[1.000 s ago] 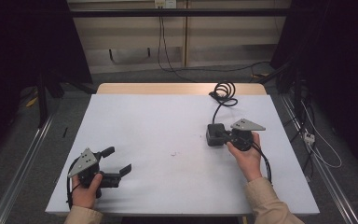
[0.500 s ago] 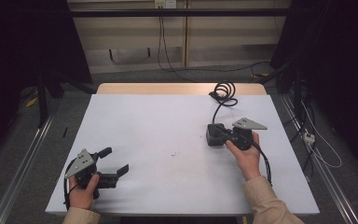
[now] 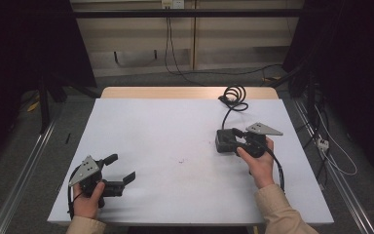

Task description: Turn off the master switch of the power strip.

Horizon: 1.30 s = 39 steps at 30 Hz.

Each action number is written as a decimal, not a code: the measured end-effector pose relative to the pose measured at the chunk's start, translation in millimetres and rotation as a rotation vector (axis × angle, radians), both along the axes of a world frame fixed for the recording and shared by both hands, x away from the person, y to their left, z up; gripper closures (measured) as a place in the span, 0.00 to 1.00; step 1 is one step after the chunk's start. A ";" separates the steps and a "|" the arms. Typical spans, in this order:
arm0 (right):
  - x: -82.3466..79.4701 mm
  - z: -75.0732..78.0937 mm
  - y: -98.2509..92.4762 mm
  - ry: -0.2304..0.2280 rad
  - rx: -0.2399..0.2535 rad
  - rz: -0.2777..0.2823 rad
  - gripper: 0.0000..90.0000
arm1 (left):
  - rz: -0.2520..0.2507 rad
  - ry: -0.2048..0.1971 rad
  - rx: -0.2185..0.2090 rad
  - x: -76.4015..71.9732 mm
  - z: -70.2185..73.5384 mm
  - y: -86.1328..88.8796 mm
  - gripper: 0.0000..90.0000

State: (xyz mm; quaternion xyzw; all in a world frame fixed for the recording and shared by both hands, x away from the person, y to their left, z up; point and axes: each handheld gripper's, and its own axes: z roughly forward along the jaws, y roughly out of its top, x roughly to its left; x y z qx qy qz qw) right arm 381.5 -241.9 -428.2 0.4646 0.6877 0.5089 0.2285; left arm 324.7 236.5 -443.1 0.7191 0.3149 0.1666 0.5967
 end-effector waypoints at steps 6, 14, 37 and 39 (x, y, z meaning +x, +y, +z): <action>-2.3 1.1 -0.4 0.005 0.001 -0.007 0.30 | -0.009 0.000 0.005 2.2 -0.1 -1.5 0.03; -9.3 2.5 -0.2 -0.013 -0.007 -0.011 0.22 | -0.001 -0.001 -0.001 -0.9 1.1 0.6 0.03; -49.3 1.8 -8.4 -0.037 -0.003 0.025 0.18 | -0.004 0.001 -0.001 0.7 0.7 -1.5 0.03; -52.1 0.8 -8.1 -0.040 0.003 0.033 0.18 | -0.003 0.000 -0.002 0.7 0.8 -1.1 0.03</action>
